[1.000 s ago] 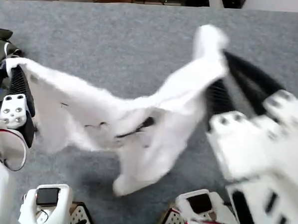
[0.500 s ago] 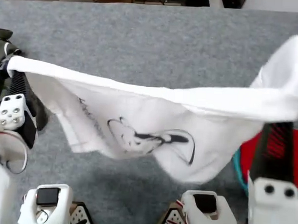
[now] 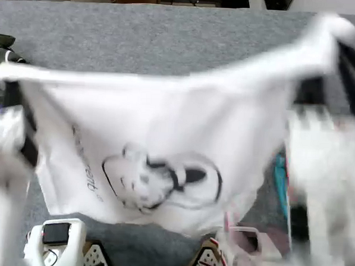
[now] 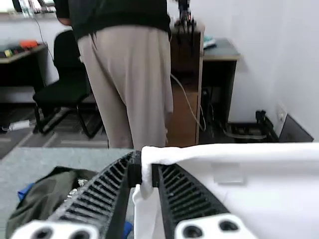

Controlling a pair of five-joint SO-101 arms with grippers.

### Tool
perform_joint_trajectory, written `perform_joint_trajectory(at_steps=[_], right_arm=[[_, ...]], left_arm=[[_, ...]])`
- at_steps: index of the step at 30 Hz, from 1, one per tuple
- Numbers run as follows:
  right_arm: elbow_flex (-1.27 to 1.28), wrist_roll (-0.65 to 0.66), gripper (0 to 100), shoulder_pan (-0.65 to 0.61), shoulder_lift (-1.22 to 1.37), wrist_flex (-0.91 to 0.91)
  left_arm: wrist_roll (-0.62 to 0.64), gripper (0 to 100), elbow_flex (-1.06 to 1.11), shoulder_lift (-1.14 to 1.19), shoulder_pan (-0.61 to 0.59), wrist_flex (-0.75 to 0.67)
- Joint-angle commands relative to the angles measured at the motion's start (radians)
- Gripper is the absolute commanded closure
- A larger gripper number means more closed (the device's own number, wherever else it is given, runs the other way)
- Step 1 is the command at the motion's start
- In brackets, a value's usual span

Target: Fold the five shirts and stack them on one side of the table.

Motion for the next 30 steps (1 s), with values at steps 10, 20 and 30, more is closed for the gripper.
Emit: perform_joint_trajectory(at_steps=[10,20,30], right_arm=[[0.519,0.006,99.5,-0.090,0.668,-0.824],[0.143,0.011,99.5,-0.101,0.981,-0.494],[-0.274,0.104,99.5,-0.127,1.035,0.141]], left_arm=[[-0.049,98,0.753,0.446,-0.005,-1.154],[-0.101,98,0.404,1.030,-0.034,-1.063],[-0.106,98,0.044,1.041,-0.029,-0.304]])
